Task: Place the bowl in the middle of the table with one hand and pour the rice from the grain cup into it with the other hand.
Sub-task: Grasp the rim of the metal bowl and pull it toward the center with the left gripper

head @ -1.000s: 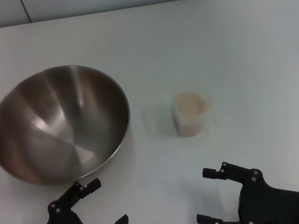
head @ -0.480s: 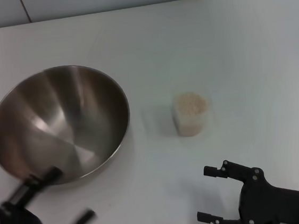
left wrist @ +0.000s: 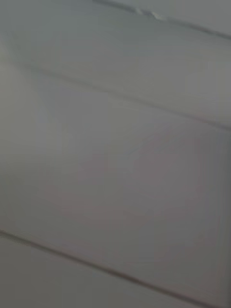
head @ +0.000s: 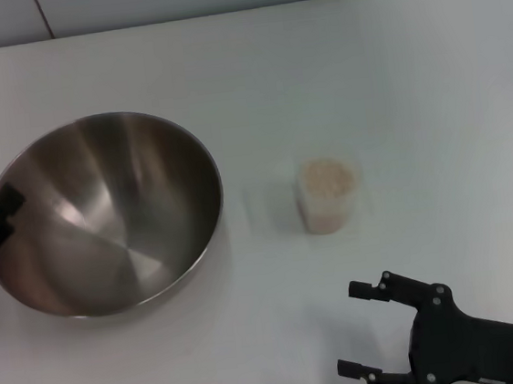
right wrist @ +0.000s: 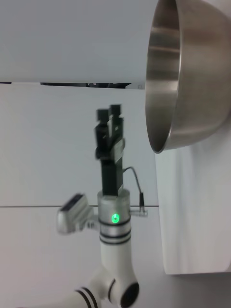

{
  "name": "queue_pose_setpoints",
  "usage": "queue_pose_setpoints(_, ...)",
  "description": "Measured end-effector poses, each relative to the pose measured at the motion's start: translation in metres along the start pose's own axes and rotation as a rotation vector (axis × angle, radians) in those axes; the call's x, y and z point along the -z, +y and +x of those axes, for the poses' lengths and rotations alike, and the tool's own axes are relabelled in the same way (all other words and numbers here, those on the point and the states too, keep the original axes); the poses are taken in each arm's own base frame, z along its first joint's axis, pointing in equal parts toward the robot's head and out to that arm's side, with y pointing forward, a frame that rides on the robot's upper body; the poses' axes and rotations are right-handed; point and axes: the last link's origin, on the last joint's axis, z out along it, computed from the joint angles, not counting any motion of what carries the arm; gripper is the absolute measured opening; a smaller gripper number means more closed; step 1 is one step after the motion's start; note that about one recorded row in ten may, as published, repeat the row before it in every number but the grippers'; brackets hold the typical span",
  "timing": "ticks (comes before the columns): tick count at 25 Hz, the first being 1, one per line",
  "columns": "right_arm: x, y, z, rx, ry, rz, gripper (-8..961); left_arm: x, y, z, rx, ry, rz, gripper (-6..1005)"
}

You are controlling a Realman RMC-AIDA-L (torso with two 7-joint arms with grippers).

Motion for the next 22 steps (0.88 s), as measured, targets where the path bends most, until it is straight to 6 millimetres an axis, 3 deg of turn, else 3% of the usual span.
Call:
queue_pose_setpoints(1,0.000,0.000,0.000,0.000,-0.001,0.000,809,-0.007,-0.018,0.003,0.031,-0.060,0.049,857)
queue_pose_setpoints(2,0.000,0.000,0.000,0.001,-0.002,-0.001,809,-0.007,-0.018,0.003,0.031,-0.060,0.049,857)
queue_pose_setpoints(3,0.000,0.000,-0.001,0.001,-0.003,-0.001,809,-0.020,-0.041,0.007,0.045,-0.185,0.096,857)
queue_pose_setpoints(8,0.000,-0.001,-0.002,0.001,-0.010,0.003,809,-0.030,-0.055,0.011,0.031,-0.306,0.125,856)
queue_pose_setpoints(9,0.000,-0.001,-0.002,0.001,-0.013,0.004,809,-0.037,-0.067,0.017,-0.008,-0.393,0.161,856)
queue_pose_setpoints(22,0.000,-0.002,-0.004,0.005,-0.021,0.004,810,-0.062,-0.063,0.024,-0.092,-0.609,0.073,854)
